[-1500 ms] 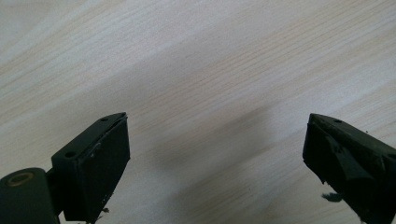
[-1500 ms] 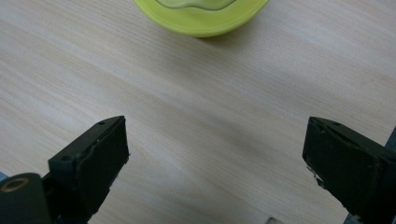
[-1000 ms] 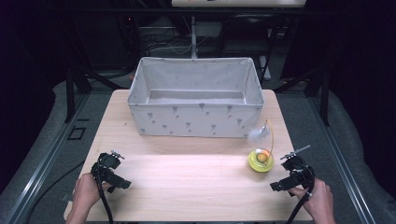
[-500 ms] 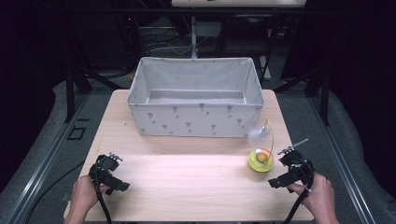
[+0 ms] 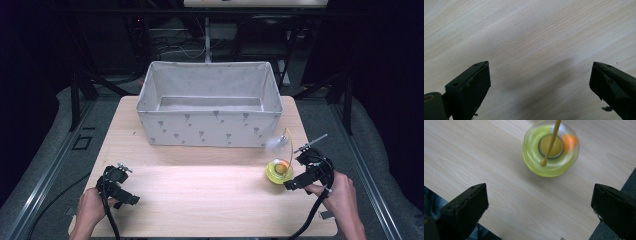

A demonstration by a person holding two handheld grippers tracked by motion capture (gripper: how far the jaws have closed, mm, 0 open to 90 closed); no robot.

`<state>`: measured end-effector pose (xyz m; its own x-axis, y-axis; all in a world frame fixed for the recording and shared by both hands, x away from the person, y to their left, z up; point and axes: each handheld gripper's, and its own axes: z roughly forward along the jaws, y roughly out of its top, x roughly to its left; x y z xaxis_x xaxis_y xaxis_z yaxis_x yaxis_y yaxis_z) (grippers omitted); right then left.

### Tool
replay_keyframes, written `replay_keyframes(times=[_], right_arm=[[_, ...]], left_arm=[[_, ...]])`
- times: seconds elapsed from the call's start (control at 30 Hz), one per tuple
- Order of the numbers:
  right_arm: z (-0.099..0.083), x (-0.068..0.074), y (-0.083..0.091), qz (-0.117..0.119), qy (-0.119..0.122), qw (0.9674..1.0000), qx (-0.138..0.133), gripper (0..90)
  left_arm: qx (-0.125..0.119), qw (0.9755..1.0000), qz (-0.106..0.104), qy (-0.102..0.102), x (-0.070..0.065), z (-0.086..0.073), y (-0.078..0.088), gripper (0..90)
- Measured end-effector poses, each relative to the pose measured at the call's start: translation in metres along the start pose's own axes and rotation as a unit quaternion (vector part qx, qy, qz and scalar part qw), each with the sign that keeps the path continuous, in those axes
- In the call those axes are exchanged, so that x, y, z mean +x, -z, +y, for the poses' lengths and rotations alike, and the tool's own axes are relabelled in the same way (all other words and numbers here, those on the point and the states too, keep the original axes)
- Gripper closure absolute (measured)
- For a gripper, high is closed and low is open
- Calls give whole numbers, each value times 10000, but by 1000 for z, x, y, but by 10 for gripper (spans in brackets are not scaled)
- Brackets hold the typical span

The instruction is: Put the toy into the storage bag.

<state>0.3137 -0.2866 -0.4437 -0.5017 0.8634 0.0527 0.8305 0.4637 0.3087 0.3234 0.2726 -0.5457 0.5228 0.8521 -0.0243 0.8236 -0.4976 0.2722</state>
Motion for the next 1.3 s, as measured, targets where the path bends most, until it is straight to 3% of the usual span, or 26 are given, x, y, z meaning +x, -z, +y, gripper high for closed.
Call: replay_keyframes(times=[0.27, 0.33, 0.47, 0.5, 0.6, 0.67, 0.73, 0.83, 0.9, 1.1, 1.3], right_arm=[[26, 0, 15, 77, 96, 9997, -226, 0], [33, 0, 17, 8, 160, 9997, -158, 4], [43, -3, 19, -24, 208, 9996, -168, 68], [48, -4, 19, -7, 237, 9996, -130, 150], [53, -5, 20, 27, 265, 9996, -83, 174], [59, -6, 21, 2, 312, 9995, -21, 304], [61, -6, 20, 41, 294, 9996, -18, 334], [67, -6, 21, -21, 423, 9990, 159, 498], [70, -6, 21, -12, 461, 9987, 219, 552], [75, -3, 20, -44, 484, 9981, 391, 666], [75, -3, 19, 47, 500, 9971, 570, 710]], left_arm=[[-5, 10000, -26, 2, 0, 0, 0, 34], [2, 10000, -23, -1, 0, 0, 0, 33], [7, 10000, -32, 5, 0, 0, -1, 33], [8, 10000, -37, 5, -1, 0, -1, 33], [16, 10000, -40, -10, -1, 0, -1, 33], [42, 10000, -39, -21, -1, 0, -1, 34], [49, 10000, -35, -24, -1, 0, -1, 35], [76, 10000, -34, -38, -1, 0, -2, 36], [86, 9999, -37, -39, -1, 0, -2, 40], [102, 9999, -31, -61, -1, 0, -3, 45], [111, 9999, -37, -35, -1, 0, -2, 46]])
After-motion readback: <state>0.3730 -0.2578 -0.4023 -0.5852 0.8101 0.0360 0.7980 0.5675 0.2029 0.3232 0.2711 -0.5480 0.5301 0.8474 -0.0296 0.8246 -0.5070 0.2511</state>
